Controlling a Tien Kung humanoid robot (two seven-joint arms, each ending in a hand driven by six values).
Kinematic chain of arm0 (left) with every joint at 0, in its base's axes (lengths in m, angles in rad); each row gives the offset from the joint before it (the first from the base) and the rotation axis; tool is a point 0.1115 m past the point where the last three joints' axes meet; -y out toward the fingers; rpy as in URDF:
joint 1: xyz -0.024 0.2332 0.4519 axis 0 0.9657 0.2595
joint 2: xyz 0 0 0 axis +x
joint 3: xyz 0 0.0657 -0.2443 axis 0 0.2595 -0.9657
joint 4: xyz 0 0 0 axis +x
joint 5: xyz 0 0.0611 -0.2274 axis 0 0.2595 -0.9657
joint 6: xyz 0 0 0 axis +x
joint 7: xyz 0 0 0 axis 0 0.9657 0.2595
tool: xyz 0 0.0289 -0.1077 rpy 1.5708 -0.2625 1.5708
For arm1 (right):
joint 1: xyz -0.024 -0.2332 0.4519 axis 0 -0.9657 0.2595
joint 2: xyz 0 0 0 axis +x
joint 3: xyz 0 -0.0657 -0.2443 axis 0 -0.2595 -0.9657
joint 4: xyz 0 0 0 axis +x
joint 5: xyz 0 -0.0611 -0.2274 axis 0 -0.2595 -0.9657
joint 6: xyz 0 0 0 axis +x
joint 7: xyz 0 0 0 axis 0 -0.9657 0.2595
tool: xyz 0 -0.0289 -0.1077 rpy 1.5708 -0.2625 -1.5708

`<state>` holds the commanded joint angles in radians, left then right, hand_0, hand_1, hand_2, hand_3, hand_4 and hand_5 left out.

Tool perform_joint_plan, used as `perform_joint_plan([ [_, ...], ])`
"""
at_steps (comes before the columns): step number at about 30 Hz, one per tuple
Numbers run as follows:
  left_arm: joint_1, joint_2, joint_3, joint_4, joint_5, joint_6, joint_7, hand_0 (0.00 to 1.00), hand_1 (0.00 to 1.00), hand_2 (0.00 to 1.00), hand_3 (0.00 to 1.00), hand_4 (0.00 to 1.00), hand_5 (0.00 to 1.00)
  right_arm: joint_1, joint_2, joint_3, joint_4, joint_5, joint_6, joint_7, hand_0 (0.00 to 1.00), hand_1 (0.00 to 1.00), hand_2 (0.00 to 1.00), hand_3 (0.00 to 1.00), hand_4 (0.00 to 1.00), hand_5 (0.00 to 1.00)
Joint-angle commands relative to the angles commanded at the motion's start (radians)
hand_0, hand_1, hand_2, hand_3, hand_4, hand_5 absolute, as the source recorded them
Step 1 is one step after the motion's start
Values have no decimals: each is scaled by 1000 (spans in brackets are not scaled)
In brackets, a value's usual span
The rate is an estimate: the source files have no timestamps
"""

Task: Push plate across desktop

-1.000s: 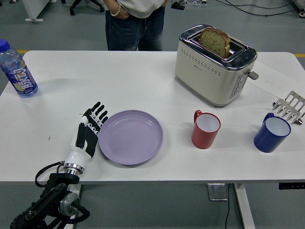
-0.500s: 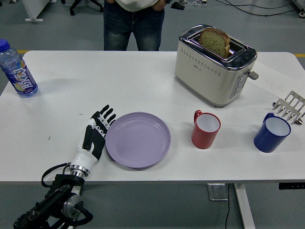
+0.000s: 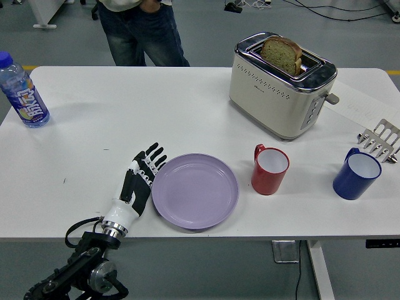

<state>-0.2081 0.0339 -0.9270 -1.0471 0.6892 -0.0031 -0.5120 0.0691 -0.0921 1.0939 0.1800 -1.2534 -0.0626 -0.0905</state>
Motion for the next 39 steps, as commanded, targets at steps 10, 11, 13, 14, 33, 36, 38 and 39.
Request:
perform_joint_plan([
  [10, -6, 0, 10, -12, -9, -1, -3, 902, 919, 945, 925, 482, 998, 4, 1, -1, 0, 0, 1, -1, 603, 547, 652, 612, 146, 340],
  [11, -7, 0, 7, -12, -9, 0, -4, 902, 919, 945, 925, 482, 998, 4, 1, -1, 0, 0, 1, -1, 603, 547, 652, 612, 146, 340],
  [13, -7, 0, 2, -13, -7, 1, -5, 902, 919, 945, 925, 482, 998, 5, 1, -2, 0, 1, 1, -1, 603, 547, 652, 612, 146, 340],
  [14, -6, -1, -10, -15, -2, 3, -7, 902, 919, 945, 925, 482, 998, 5, 1, -1, 0, 1, 1, -1, 603, 547, 652, 612, 146, 340],
  [33, 33, 75, -396, -26, 134, 8, 67, 861, 875, 898, 888, 481, 998, 10, -4, 3, 0, 5, 0, 1, 603, 546, 653, 612, 144, 335],
  [36, 41, 88, -444, -30, 133, -7, 92, 841, 862, 886, 862, 484, 998, 10, -5, 6, 0, 4, 0, 1, 603, 546, 653, 612, 144, 335],
  [38, 45, 91, -470, -34, 138, -15, 102, 841, 862, 886, 862, 484, 998, 10, -4, 8, 0, 2, 0, 0, 603, 546, 653, 612, 144, 335],
  [39, 48, 92, -494, -38, 139, -24, 113, 841, 862, 886, 862, 484, 998, 10, -4, 9, 0, 2, 0, 0, 603, 546, 653, 612, 144, 335],
])
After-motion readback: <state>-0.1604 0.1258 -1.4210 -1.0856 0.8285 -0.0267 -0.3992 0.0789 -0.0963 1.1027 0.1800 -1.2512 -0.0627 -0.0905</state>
